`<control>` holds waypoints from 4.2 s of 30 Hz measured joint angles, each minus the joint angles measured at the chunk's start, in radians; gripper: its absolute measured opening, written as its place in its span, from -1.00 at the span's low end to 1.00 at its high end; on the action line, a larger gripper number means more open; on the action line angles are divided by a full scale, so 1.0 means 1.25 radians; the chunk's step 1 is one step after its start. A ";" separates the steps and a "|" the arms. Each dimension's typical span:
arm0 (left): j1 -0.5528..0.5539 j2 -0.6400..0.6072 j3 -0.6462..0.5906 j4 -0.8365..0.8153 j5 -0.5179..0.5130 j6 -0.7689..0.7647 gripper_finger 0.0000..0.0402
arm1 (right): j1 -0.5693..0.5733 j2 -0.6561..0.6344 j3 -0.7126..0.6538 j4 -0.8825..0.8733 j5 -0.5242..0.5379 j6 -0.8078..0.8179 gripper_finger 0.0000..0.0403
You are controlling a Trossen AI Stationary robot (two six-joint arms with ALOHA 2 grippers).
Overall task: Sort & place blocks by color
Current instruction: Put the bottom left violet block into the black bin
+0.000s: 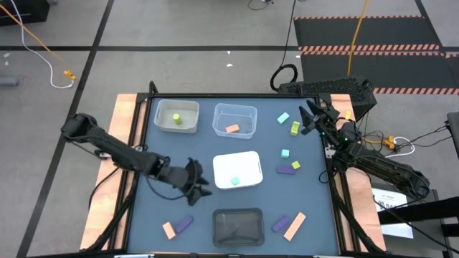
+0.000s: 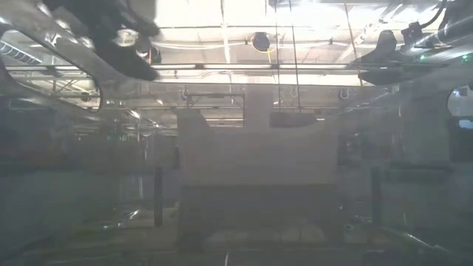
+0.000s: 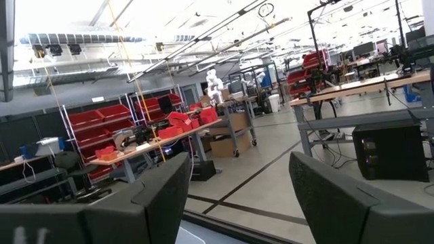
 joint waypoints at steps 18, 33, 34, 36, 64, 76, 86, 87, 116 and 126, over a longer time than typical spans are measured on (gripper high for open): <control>-0.273 0.092 -0.001 -0.242 0.041 -0.374 0.25 | 0.000 0.000 0.000 0.001 0.000 0.000 0.23; -0.391 0.314 0.199 -0.405 -0.036 -0.338 0.25 | 0.000 0.000 0.000 0.001 0.000 0.000 0.23; -0.395 0.329 0.212 -0.409 -0.046 -0.340 0.25 | 0.000 0.000 0.000 0.001 0.000 0.000 0.23; -0.405 0.355 0.230 -0.407 -0.061 -0.340 0.25 | 0.000 0.000 0.000 0.001 0.000 0.000 0.23; -0.394 0.352 0.245 -0.400 -0.156 -0.226 -0.71 | 0.000 0.000 0.000 0.001 0.000 0.000 0.23; -0.389 0.050 0.246 -0.656 -0.375 -0.237 -0.71 | 0.000 0.000 0.000 0.001 0.000 0.000 0.23; -0.395 -0.116 0.246 -0.712 -0.530 -0.120 -0.71 | 0.000 0.000 0.000 0.001 0.000 0.000 0.23; -0.388 -0.125 0.246 -0.712 -0.536 -0.102 -0.71 | 0.000 0.000 0.000 0.001 0.000 0.000 0.23; -0.018 -0.167 0.246 -0.353 -0.489 0.454 -0.72 | 0.000 0.000 0.000 0.001 0.000 0.000 0.23; -0.002 -0.113 0.246 -0.085 -0.462 0.655 -0.72 | 0.000 0.000 0.000 0.002 0.000 0.000 0.23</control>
